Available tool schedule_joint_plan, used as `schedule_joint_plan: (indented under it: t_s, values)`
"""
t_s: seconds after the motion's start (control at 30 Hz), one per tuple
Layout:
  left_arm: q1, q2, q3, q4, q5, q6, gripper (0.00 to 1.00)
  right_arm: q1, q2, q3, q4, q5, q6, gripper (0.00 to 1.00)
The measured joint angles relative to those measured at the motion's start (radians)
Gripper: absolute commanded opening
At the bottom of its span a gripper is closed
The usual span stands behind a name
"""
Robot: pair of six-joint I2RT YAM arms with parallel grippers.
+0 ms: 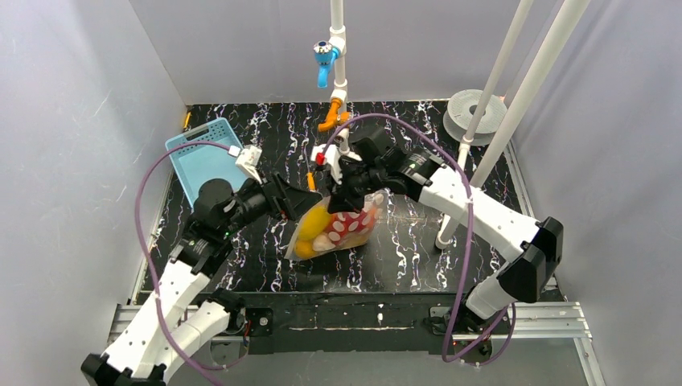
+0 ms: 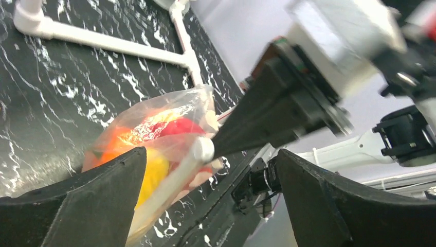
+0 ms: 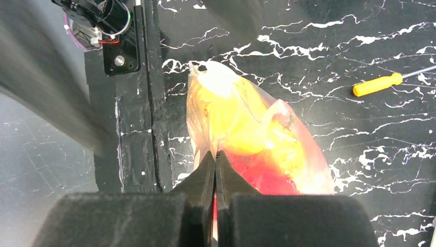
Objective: Open the zip-top bag and remove the fake food
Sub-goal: Adjust the zipper on the food storage bag.
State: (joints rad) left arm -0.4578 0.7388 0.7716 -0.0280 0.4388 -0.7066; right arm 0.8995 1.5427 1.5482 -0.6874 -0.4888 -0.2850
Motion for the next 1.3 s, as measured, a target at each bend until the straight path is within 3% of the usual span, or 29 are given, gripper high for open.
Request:
schedule_joint_plan:
  t_s: [0.17,0.27,0.37,0.7,0.93,1.1,1.17,1.3]
  values:
    - [-0.001,-0.137,0.042,-0.068,-0.008,0.104,0.98,-0.049,-0.052,-0.034,-0.005,-0.072,0.000,0.01]
    - [-0.001,-0.175,0.066,-0.108,0.030,0.222,0.93,-0.062,-0.070,-0.046,-0.008,-0.112,0.002,0.01]
    - [-0.001,-0.166,0.070,-0.156,0.036,0.235,0.87,-0.073,-0.078,-0.054,-0.008,-0.144,0.002,0.01]
    - [-0.013,-0.036,0.069,-0.213,0.099,0.339,0.64,-0.112,-0.101,-0.074,-0.008,-0.222,0.003,0.01]
    - [-0.089,0.095,0.069,-0.204,0.071,0.373,0.47,-0.127,-0.115,-0.089,0.003,-0.250,0.013,0.01]
    - [-0.114,0.132,0.069,-0.204,0.038,0.396,0.25,-0.131,-0.121,-0.103,0.008,-0.264,0.019,0.01]
    - [-0.116,0.139,0.069,-0.201,0.029,0.406,0.04,-0.133,-0.123,-0.106,0.008,-0.269,0.020,0.01]
    - [-0.124,0.166,0.069,-0.192,0.025,0.424,0.00,-0.134,-0.124,-0.110,0.011,-0.271,0.020,0.04]
